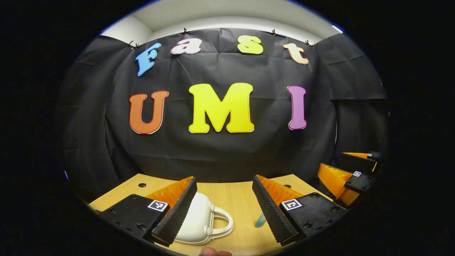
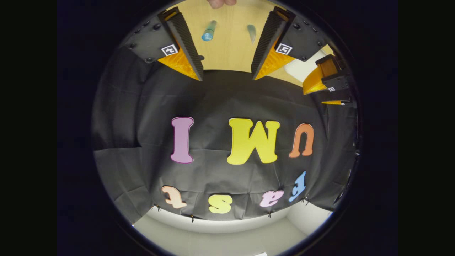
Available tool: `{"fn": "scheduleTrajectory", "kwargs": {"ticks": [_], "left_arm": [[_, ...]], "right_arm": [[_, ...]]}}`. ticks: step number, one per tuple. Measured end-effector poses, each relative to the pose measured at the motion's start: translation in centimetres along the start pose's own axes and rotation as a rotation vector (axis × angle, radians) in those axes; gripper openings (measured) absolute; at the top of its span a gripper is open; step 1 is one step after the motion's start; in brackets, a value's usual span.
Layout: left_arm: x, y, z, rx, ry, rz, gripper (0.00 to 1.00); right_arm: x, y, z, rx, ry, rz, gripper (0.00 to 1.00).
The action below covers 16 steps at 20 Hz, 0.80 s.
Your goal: First open the suitcase, pack the skin care products into it, and then close the suitcase.
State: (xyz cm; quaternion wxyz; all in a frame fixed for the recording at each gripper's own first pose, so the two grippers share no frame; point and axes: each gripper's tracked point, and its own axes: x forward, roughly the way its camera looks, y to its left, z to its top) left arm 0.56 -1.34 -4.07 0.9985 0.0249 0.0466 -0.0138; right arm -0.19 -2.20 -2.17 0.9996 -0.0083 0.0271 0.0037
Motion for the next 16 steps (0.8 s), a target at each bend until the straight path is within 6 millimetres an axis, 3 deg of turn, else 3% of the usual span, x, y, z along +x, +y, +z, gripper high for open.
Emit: {"fn": "scheduleTrajectory", "kwargs": {"ticks": [6, 8, 11, 16], "left_arm": [[1.5, -1.7, -6.7, 0.231, 0.154, -0.084, 1.00], [2.3, -1.3, -10.3, 0.369, 0.233, -0.110, 0.99], [2.9, -0.4, -15.3, 0.502, 0.368, -0.145, 0.99], [4.4, 1.7, -19.0, 0.717, 0.469, -0.091, 0.98]], "right_arm": [[-0.1, -5.3, -2.5, -0.033, 0.061, -0.071, 0.81], [-0.1, -7.7, -3.4, -0.037, 0.085, -0.107, 0.81], [-0.2, -9.7, -4.4, -0.026, 0.110, -0.122, 0.81], [0.5, -12.0, -5.5, -0.003, 0.125, -0.102, 0.81]]}}
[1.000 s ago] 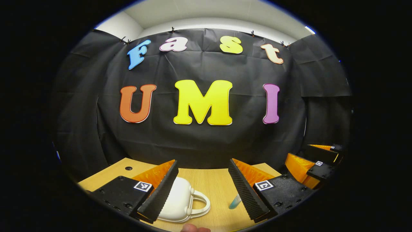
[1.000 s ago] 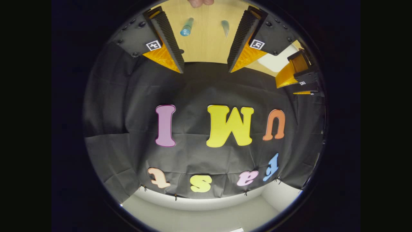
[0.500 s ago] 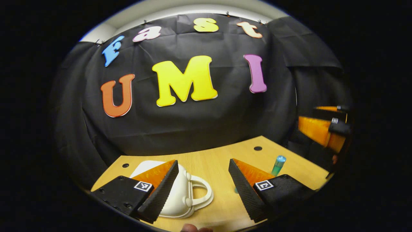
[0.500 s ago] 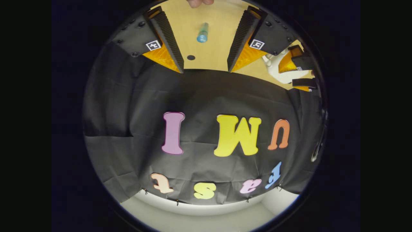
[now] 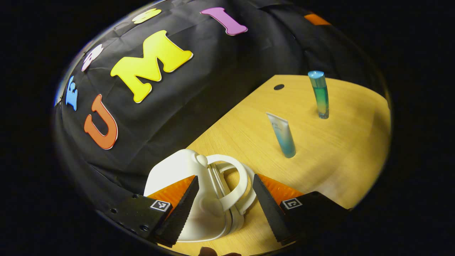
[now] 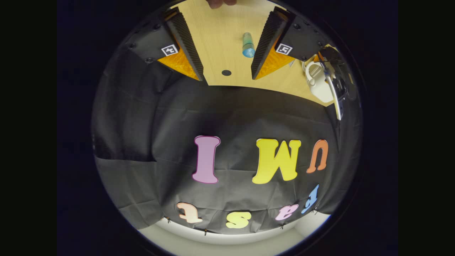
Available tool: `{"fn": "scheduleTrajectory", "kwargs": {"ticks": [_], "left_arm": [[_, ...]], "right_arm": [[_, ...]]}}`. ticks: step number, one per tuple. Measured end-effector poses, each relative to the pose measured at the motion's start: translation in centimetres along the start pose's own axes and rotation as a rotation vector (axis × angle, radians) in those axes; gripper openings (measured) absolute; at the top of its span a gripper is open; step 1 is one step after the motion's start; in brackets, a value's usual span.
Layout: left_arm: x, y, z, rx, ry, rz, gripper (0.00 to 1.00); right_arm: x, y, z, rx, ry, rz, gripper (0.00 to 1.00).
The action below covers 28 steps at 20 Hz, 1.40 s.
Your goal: First open the suitcase, pack the skin care products into it, and then close the suitcase.
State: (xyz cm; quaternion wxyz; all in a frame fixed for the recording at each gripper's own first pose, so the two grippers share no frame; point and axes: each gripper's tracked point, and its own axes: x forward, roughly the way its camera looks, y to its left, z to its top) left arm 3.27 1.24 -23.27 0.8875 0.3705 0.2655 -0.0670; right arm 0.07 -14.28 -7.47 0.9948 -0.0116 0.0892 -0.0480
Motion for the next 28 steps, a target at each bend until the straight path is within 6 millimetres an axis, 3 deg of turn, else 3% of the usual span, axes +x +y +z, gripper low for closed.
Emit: {"fn": "scheduleTrajectory", "kwargs": {"ticks": [5, 9, 14, 16, 17, 21, 23, 26, 28], "left_arm": [[2.3, -0.4, -1.0, 0.162, 0.049, 0.016, 0.96], [3.8, -0.7, -2.1, 0.228, 0.105, 0.003, 0.88], [4.2, -1.7, -2.5, 0.233, 0.126, -0.088, 0.42], [3.9, -1.7, -1.9, 0.208, 0.111, -0.121, 0.39], [3.5, -1.7, -1.4, 0.173, 0.097, -0.147, 0.30], [1.8, -0.7, 0.5, 0.003, 0.045, -0.215, 0.14], [-0.2, 1.5, 1.9, -0.116, -0.023, -0.203, 0.11], [-3.3, 7.5, 4.3, -0.226, -0.141, -0.149, 0.10], [-5.8, 10.2, 4.4, -0.318, -0.211, -0.159, 0.09]], "right_arm": [[0.8, -1.6, -0.7, -0.003, 0.011, 0.012, 0.80], [0.3, -2.4, -0.9, 0.009, 0.022, -0.036, 0.81], [-1.3, -0.6, -1.6, 0.011, 0.042, -0.073, 0.81], [-2.0, 0.6, -1.5, 0.009, 0.043, -0.076, 0.81], [-2.4, 1.3, -1.3, 0.002, 0.039, -0.075, 0.80], [-2.5, 2.4, -0.3, 0.001, 0.026, -0.081, 0.81], [-2.3, 3.3, 0.8, 0.006, 0.014, -0.078, 0.81], [-1.8, 5.6, 2.3, 0.016, -0.001, -0.052, 0.80], [-1.4, 7.3, 3.4, 0.020, -0.009, -0.032, 0.81]]}}
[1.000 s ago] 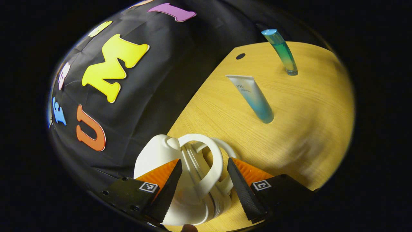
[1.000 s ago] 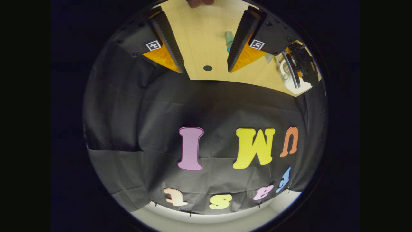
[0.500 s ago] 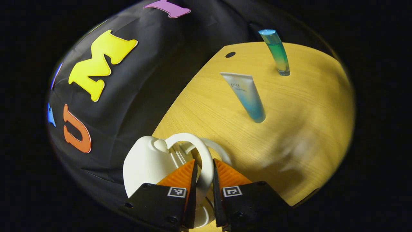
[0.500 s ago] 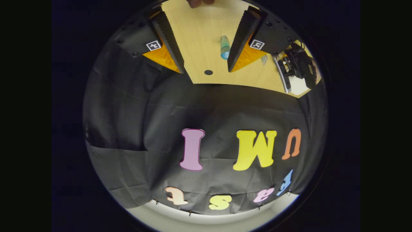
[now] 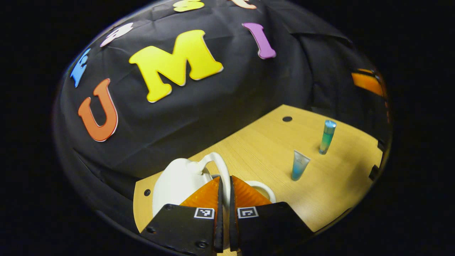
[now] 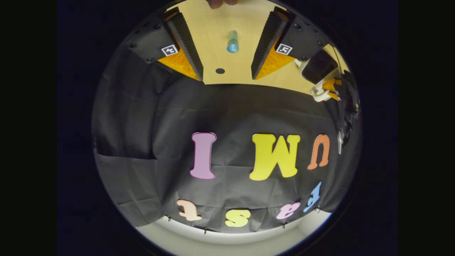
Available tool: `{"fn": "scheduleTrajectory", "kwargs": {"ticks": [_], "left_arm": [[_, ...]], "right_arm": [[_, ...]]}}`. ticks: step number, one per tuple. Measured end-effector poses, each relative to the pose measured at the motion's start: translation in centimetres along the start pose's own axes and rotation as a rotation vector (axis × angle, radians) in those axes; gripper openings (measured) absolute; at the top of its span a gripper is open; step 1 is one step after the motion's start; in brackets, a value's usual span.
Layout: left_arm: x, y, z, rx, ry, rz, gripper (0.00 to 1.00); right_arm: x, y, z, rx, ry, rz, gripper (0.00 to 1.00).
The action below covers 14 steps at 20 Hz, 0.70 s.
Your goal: First open the suitcase, pack the skin care products into it, and then close the suitcase.
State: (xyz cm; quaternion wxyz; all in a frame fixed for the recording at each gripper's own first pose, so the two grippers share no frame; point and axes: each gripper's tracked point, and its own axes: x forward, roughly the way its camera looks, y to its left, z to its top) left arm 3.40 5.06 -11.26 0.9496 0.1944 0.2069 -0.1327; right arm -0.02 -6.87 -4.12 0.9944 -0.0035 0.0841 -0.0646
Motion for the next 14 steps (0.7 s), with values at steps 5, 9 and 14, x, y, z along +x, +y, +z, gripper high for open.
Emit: {"fn": "scheduleTrajectory", "kwargs": {"ticks": [5, 9, 14], "left_arm": [[-5.9, 10.2, 1.3, -0.234, -0.162, 0.068, 0.09], [-7.5, 21.7, -2.3, -0.323, -0.208, 0.248, 0.09], [-6.8, 31.7, -14.5, -0.479, -0.110, 0.443, 0.09]], "right_arm": [[0.0, 4.6, 1.7, -0.048, -0.015, 0.052, 0.81], [-0.5, 7.2, 2.2, -0.093, -0.007, 0.085, 0.81], [-0.6, 10.0, 1.6, -0.154, 0.032, 0.105, 0.81]]}}
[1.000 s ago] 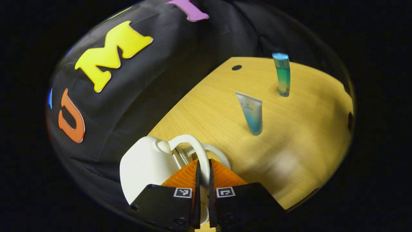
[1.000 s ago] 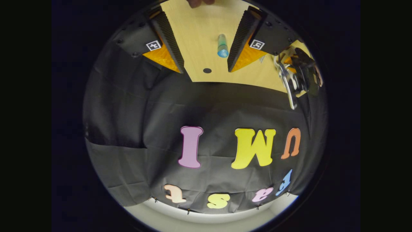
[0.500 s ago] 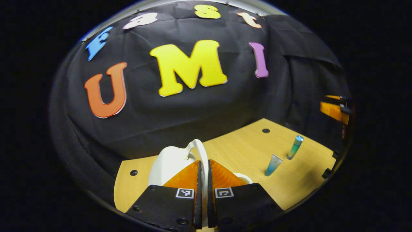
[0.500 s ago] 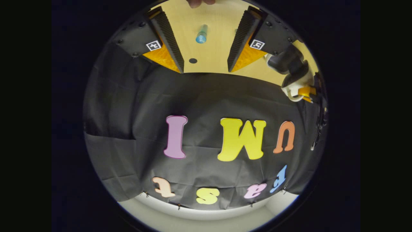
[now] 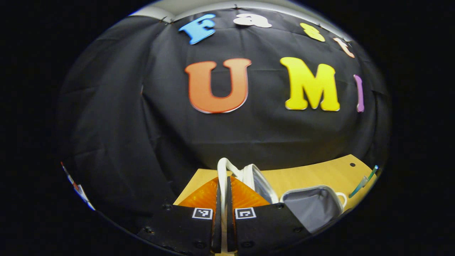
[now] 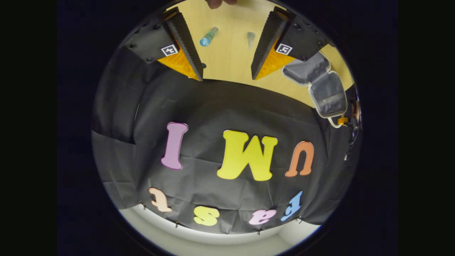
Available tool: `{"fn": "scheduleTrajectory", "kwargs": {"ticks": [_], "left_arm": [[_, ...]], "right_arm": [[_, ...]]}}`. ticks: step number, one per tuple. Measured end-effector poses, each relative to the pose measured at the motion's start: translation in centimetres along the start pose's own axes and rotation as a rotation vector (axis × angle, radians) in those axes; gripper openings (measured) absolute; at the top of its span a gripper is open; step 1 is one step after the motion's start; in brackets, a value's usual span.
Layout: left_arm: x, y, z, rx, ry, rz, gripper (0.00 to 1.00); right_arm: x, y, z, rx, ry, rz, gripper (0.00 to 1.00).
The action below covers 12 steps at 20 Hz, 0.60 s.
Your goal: First open the suitcase, pack the skin care products into it, and then close the suitcase.
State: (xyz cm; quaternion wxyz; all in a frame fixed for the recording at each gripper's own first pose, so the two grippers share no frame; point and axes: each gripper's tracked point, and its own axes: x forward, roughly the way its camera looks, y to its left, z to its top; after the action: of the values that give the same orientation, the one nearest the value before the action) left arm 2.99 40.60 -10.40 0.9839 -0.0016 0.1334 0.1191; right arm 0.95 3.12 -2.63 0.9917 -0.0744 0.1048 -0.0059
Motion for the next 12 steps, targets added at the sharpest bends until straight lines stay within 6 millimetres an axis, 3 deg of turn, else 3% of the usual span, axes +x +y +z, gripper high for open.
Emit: {"fn": "scheduleTrajectory", "kwargs": {"ticks": [2, 3, 7, 9, 12], "left_arm": [[2.2, 2.2, -3.6, -0.071, 0.070, 0.013, 0.09], [4.9, 2.4, -6.3, -0.103, 0.115, 0.014, 0.09], [7.9, 2.8, -13.5, -0.177, 0.266, 0.014, 0.09], [8.5, 2.3, -15.7, -0.206, 0.314, -0.005, 0.10], [9.1, 2.3, -17.3, -0.244, 0.351, -0.030, 0.11]], "right_arm": [[0.1, 1.0, -0.2, -0.024, 0.018, 0.005, 0.81], [0.2, 1.5, -0.3, -0.035, 0.032, 0.005, 0.80], [0.8, 2.3, -0.9, -0.041, 0.068, -0.007, 0.81], [1.1, 2.7, -0.9, -0.040, 0.077, -0.012, 0.80], [1.3, 3.4, -1.1, -0.040, 0.086, -0.013, 0.81]]}}
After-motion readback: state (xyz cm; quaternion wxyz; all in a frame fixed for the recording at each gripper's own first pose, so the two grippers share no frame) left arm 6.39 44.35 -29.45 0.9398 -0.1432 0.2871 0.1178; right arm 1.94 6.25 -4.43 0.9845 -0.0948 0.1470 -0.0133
